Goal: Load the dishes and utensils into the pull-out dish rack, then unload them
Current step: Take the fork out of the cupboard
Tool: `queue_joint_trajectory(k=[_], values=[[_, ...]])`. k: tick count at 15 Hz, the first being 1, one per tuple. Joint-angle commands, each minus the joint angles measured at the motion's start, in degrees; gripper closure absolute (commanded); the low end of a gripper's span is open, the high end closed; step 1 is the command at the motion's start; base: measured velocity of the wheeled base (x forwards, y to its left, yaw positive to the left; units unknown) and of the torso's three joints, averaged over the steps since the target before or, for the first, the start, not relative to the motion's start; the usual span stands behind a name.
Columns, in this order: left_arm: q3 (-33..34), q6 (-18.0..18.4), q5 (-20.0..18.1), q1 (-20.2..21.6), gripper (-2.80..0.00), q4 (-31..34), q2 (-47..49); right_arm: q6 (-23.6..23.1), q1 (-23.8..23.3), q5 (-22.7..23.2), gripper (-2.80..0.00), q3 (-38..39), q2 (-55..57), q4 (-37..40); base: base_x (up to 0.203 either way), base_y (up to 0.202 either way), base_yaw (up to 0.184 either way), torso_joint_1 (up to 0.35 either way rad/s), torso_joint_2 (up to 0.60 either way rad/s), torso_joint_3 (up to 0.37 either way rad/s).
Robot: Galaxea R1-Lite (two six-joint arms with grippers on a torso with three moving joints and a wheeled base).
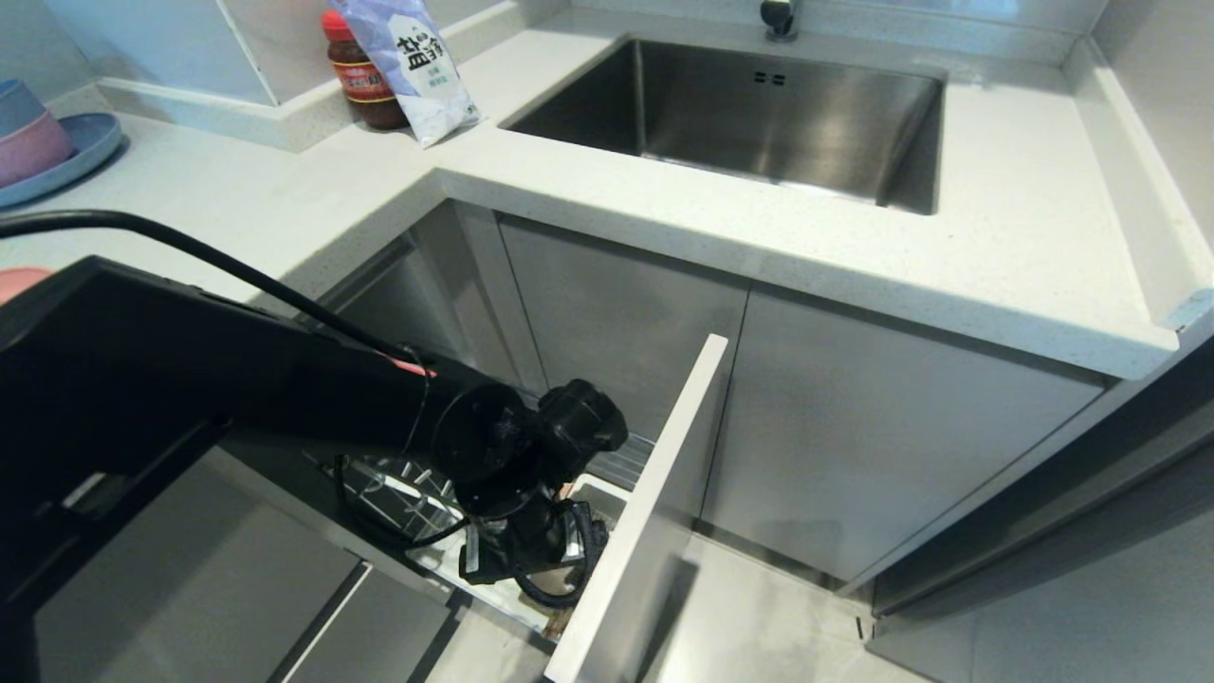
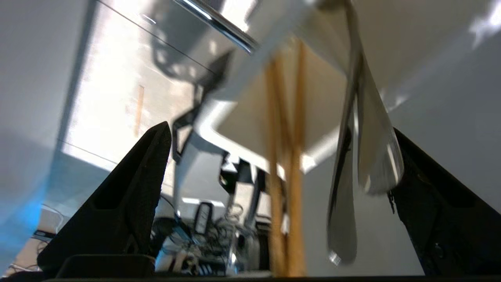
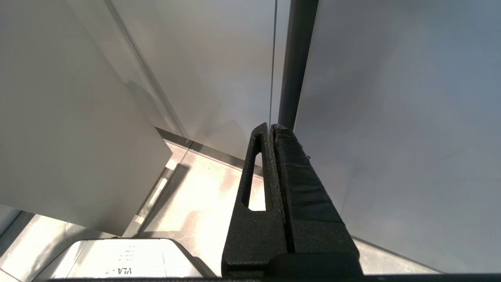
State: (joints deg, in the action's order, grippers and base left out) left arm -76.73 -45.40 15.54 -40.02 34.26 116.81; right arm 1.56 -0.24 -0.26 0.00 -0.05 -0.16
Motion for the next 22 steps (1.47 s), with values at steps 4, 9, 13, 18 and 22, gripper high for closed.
queue_joint_trajectory(k=[4, 9, 13, 18, 22], values=[[0.0, 0.6, 1.2, 0.7, -2.8, 0.2, 0.0, 0.0, 0.0, 0.0, 0.0, 0.1, -0.1, 0.0, 0.0, 0.0, 0.0, 0.0, 0.0, 0.0], [0.1, 3.0, 2.1, 3.2, -2.8, 0.2, -0.1, 0.0, 0.0, 0.0, 0.0, 0.1, -0.1, 0.0, 0.0, 0.0, 0.0, 0.0, 0.0, 0.0], [0.0, 3.2, 3.8, 3.9, -2.8, 0.2, -0.1, 0.0, 0.0, 0.0, 0.0, 0.1, -0.1, 0.0, 0.0, 0.0, 0.0, 0.0, 0.0, 0.0], [-0.1, 3.8, 3.4, 3.7, -2.8, 2.5, 0.6, 0.0, 0.0, 0.0, 0.0, 0.1, -0.1, 0.0, 0.0, 0.0, 0.0, 0.0, 0.0, 0.0], [-0.1, 5.1, 3.4, 3.6, -2.8, 4.4, 1.5, 0.0, 0.0, 0.0, 0.0, 0.1, -0.1, 0.0, 0.0, 0.0, 0.0, 0.0, 0.0, 0.0]])
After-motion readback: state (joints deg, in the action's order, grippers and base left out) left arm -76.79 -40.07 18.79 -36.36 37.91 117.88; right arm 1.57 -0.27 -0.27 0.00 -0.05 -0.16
